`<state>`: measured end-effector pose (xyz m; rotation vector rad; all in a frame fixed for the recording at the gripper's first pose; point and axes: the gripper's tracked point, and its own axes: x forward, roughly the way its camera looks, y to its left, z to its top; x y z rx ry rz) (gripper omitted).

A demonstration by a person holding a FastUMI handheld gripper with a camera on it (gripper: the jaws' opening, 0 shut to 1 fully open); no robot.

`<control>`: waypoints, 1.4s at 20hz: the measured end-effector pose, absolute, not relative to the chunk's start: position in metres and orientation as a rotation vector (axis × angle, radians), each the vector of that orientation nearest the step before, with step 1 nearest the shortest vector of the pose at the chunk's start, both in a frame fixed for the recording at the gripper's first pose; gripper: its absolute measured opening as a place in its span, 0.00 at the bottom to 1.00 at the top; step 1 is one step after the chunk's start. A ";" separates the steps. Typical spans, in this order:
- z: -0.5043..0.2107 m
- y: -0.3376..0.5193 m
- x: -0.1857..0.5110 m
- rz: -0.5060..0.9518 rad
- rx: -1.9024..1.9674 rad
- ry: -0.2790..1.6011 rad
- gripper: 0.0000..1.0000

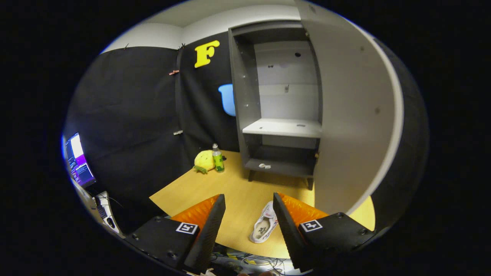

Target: Open the shoe cabinet door, grab the shoes and put them into the shoe cabinet, then close the shoe cabinet door.

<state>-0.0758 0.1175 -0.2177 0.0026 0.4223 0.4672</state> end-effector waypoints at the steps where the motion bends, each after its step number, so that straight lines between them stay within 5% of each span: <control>1: -0.234 0.125 -0.071 0.462 0.010 0.449 0.81; 11: -0.431 0.134 -0.017 0.259 -0.001 0.747 0.84; 17: -0.502 0.124 0.017 0.129 -0.028 0.764 0.65; 20: -0.508 0.116 0.035 0.076 -0.023 0.734 0.38; 28: -0.522 0.113 0.063 -0.001 -0.018 0.661 0.35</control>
